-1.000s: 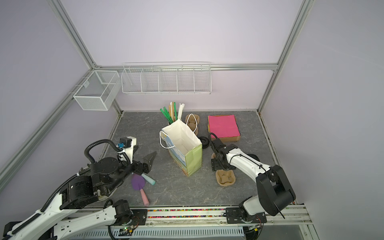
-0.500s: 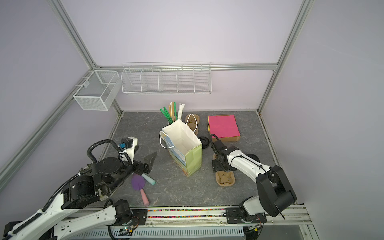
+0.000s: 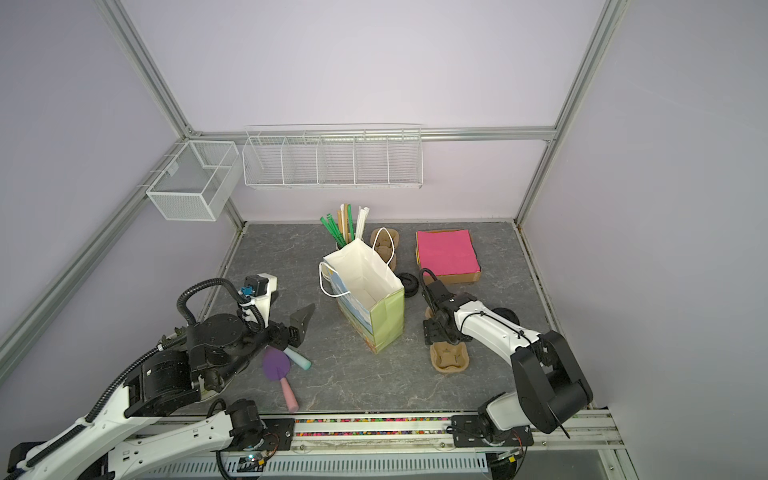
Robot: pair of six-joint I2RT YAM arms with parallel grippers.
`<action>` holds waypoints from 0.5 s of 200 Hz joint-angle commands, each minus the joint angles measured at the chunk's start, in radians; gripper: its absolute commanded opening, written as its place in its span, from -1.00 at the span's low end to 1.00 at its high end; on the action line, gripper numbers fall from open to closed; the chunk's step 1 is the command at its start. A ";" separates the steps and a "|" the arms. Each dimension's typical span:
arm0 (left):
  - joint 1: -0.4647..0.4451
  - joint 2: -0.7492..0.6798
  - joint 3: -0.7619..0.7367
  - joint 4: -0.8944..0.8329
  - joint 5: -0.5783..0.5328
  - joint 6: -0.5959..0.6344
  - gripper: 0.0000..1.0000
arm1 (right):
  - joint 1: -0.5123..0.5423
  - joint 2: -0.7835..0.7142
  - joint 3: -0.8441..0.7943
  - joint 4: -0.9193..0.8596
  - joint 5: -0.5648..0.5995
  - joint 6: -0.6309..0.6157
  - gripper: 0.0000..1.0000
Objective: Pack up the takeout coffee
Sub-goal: 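Close the right gripper on the carrier's middle rim, then lift the carrier with the right gripper up over the bag opening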
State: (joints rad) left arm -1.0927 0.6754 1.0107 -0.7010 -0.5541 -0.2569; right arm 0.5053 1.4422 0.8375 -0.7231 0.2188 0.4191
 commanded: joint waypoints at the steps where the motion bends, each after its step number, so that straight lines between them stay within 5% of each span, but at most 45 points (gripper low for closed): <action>1: 0.008 0.000 -0.007 -0.006 -0.021 0.010 0.92 | -0.002 -0.021 -0.017 0.007 -0.009 -0.003 0.69; 29: 0.008 -0.004 -0.007 -0.010 -0.024 0.010 0.92 | -0.003 -0.011 -0.013 0.001 -0.018 -0.003 0.53; 100: 0.008 -0.008 -0.008 -0.006 -0.017 0.015 0.92 | 0.013 -0.172 0.084 -0.156 0.026 0.009 0.52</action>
State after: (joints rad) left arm -1.0908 0.6743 1.0096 -0.7010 -0.5541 -0.2531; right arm 0.5068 1.3418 0.8558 -0.7849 0.2176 0.4183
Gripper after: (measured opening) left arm 0.960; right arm 0.759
